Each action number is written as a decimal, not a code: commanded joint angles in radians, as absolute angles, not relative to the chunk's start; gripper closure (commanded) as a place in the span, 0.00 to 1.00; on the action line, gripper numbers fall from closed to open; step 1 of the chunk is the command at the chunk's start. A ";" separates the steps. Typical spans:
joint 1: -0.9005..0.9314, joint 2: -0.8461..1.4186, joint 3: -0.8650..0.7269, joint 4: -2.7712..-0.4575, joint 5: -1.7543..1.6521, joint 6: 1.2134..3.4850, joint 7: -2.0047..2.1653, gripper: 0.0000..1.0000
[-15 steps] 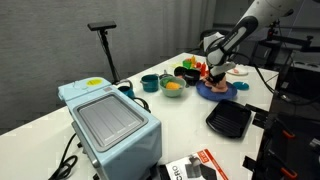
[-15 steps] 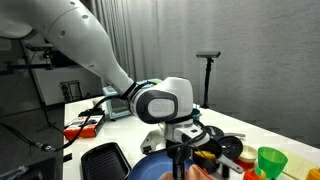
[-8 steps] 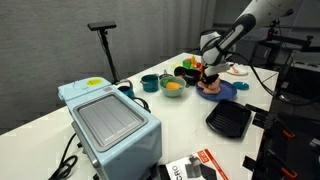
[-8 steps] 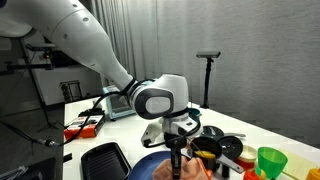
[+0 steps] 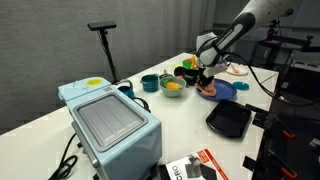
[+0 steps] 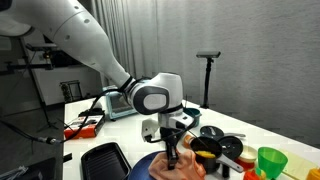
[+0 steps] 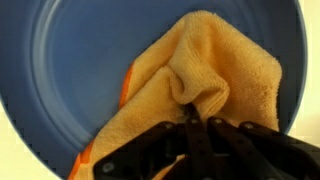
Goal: Use the orange towel to wipe the blue plate.
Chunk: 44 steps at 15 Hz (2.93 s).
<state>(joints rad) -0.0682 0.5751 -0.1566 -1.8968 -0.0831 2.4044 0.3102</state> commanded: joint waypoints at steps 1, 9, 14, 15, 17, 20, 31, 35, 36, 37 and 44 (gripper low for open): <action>-0.058 0.599 -0.129 -1.928 -0.073 2.404 0.240 0.99; 0.032 0.529 -0.123 -1.943 -0.144 2.352 0.252 0.99; 0.091 0.487 -0.126 -1.958 -0.200 2.371 0.278 0.99; 0.103 0.485 -0.134 -1.949 -0.212 2.348 0.299 0.99; 0.110 0.472 -0.145 -1.935 -0.226 2.291 0.333 0.99; 0.104 0.418 -0.143 -1.942 -0.229 2.223 0.357 0.99; 0.094 0.184 -0.052 -2.020 -0.217 2.228 0.277 0.99; 0.122 0.290 0.018 -1.984 -0.233 2.249 0.237 0.99; 0.127 0.304 0.032 -1.985 -0.233 2.250 0.219 0.99; 0.135 0.331 0.044 -1.977 -0.233 2.248 0.206 0.99; 0.220 0.563 0.068 -1.866 -0.279 2.245 0.151 0.99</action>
